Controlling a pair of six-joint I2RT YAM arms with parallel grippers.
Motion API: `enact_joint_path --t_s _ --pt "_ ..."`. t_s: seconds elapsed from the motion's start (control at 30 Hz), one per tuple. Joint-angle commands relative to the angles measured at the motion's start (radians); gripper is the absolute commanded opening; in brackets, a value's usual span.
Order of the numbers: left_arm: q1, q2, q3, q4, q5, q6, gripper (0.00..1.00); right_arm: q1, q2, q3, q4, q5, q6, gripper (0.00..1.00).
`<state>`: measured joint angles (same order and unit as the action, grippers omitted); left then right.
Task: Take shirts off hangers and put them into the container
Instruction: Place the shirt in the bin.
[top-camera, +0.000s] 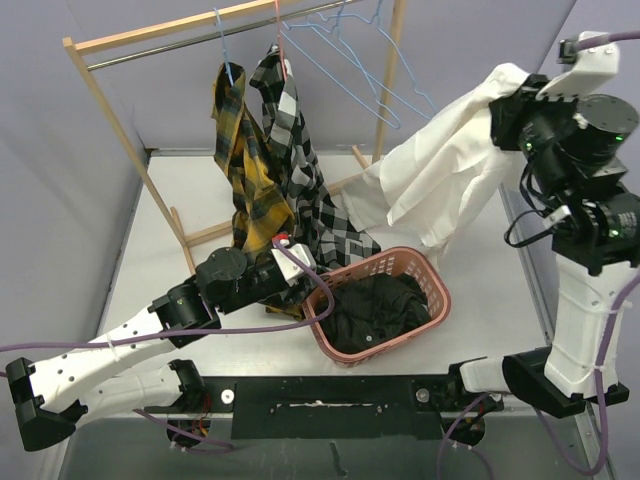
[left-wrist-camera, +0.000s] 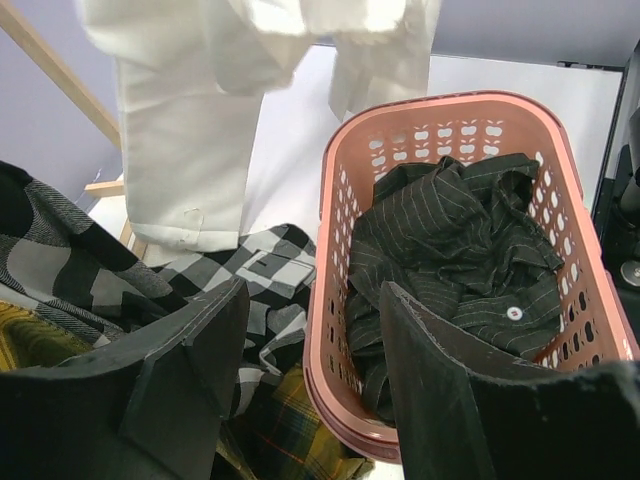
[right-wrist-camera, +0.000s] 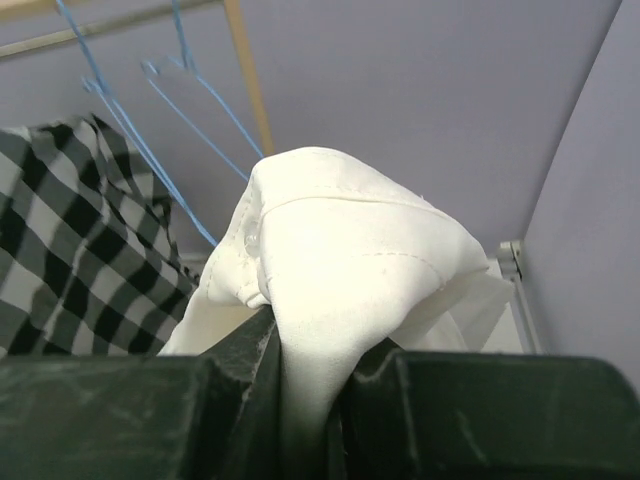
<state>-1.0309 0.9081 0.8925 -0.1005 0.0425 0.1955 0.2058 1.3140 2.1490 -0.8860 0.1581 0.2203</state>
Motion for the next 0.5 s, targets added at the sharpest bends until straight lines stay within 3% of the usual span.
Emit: enact_joint_path --t_s 0.0,0.1,0.3,0.47 --pt "-0.006 0.002 0.012 0.071 0.005 -0.004 0.53 0.013 0.074 0.317 -0.114 -0.006 -0.066 0.0" --pt "-0.006 0.005 0.012 0.071 0.004 -0.001 0.53 0.012 0.085 0.415 -0.097 -0.038 -0.067 0.0" --pt "-0.006 0.004 0.01 0.071 -0.001 0.002 0.53 0.013 -0.013 0.375 0.044 -0.162 0.001 0.0" --pt "-0.006 0.002 0.011 0.071 0.0 0.002 0.53 0.002 -0.061 0.341 0.071 -0.413 0.118 0.0"
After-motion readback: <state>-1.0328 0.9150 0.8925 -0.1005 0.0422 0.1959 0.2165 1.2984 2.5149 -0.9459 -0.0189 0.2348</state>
